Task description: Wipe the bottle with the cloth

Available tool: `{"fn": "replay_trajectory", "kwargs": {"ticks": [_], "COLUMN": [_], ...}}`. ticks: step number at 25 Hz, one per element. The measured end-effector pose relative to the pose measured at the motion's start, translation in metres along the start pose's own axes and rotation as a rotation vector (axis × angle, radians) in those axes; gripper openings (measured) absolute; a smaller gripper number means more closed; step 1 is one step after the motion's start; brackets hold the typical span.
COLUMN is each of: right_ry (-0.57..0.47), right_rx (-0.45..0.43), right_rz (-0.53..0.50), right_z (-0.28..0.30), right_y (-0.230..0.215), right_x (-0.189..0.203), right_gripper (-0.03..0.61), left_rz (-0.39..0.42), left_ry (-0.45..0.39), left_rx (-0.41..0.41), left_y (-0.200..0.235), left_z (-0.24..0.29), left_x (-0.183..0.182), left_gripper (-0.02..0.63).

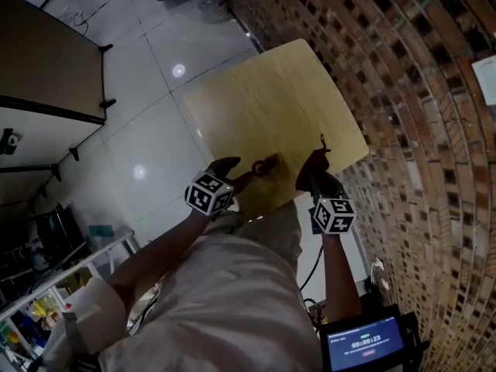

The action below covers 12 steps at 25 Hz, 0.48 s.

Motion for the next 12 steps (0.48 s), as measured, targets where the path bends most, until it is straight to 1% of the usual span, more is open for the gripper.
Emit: {"fn": "replay_trajectory", "kwargs": {"ticks": [2, 5, 7, 12], "right_ry": [-0.029, -0.059, -0.07, -0.084], "right_rx": [-0.001, 0.0, -0.005, -0.029], "right_rz": [-0.006, -0.004, 0.001, 0.014], "right_z": [-0.001, -0.002, -0.002, -0.004], "right_y": [0.008, 0.018, 0.024, 0.042], "right_x": [-0.011, -0.017, -0.015, -0.003], "right_gripper": [0.067, 0.067, 0.067, 0.066], "left_rz": [0.001, -0.037, -0.061, -0.085], "left_ry": [0.002, 0.0, -0.002, -0.012], "left_rx": [0.004, 0.007, 0.006, -0.007], "left_y": [0.007, 0.016, 0.018, 0.019], "left_z": [0.001, 0.004, 0.006, 0.005], "left_x": [0.002, 0.0, -0.001, 0.002], "left_gripper": [0.244, 0.235, 0.228, 0.218]}}
Point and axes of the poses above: the fingertips, and each gripper's own axes: z forward along the fingers, y to its left, x out of its underside, the point moved 3 cm from there along -z, backward along the fingers, and after that the axes turned 12 degrees about -x, right-handed, at the moved point
